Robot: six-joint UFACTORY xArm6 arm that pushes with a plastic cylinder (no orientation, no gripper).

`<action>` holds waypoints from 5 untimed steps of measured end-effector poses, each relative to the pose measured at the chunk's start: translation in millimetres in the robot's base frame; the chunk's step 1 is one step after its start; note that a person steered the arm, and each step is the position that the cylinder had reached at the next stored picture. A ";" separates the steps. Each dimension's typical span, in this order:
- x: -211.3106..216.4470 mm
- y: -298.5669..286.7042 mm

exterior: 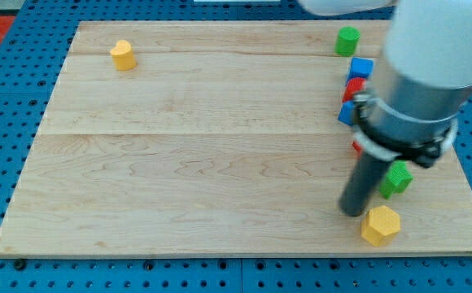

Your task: Move the hexagon below the green star

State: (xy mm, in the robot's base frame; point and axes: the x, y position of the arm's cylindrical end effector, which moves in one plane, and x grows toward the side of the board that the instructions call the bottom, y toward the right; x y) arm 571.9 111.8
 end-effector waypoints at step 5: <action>45.3 25.1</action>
State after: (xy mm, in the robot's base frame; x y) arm 617.2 136.9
